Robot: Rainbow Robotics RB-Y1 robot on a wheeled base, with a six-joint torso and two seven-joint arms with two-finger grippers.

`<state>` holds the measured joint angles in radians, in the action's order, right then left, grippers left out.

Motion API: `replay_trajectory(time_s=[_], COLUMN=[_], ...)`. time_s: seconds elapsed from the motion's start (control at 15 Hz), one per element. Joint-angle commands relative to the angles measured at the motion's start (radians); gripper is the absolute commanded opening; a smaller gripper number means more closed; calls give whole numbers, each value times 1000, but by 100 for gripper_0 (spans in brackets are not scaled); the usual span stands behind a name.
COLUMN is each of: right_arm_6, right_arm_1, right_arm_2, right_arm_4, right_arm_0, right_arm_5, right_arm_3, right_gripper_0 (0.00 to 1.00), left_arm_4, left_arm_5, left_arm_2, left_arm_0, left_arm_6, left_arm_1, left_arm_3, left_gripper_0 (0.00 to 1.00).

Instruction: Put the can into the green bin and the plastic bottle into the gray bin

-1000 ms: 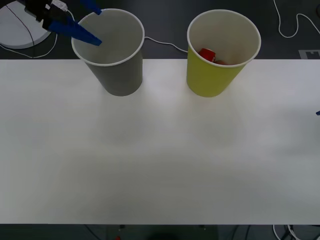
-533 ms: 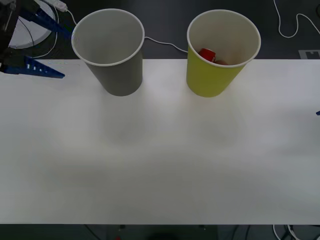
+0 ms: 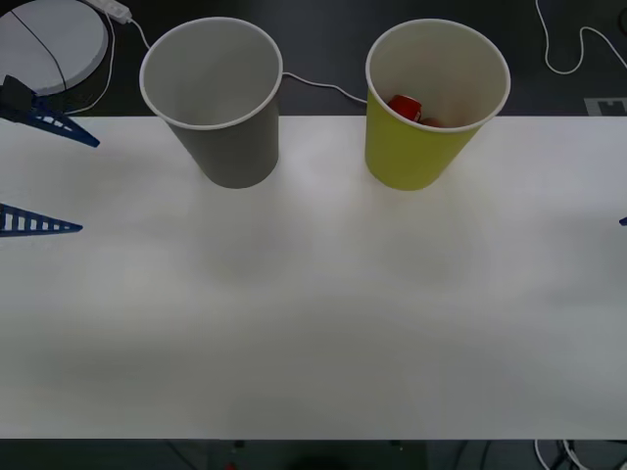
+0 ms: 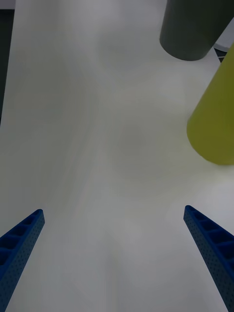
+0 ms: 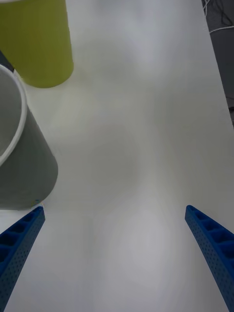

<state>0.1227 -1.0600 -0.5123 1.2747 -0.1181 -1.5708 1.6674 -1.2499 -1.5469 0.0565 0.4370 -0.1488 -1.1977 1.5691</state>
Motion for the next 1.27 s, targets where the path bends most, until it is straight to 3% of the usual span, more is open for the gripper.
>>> replay_trajectory(time_s=[0.07, 0.33, 1.27], right_arm_6=[0, 0, 0], right_arm_1=[0, 0, 0], right_arm_2=[0, 0, 0], right_arm_4=[0, 0, 0], right_arm_0=[0, 0, 0], right_arm_5=[0, 0, 0], right_arm_3=[0, 0, 0], right_gripper_0=[100, 100, 100], left_arm_4=[-13, -28, -36], left_arm_5=[13, 24, 24], left_arm_2=[78, 117, 117], left_arm_0=[-113, -190, -208], left_arm_6=[23, 109, 137], left_arm_1=[3, 23, 53], left_arm_3=[66, 80, 78], left_gripper_0=[100, 100, 100])
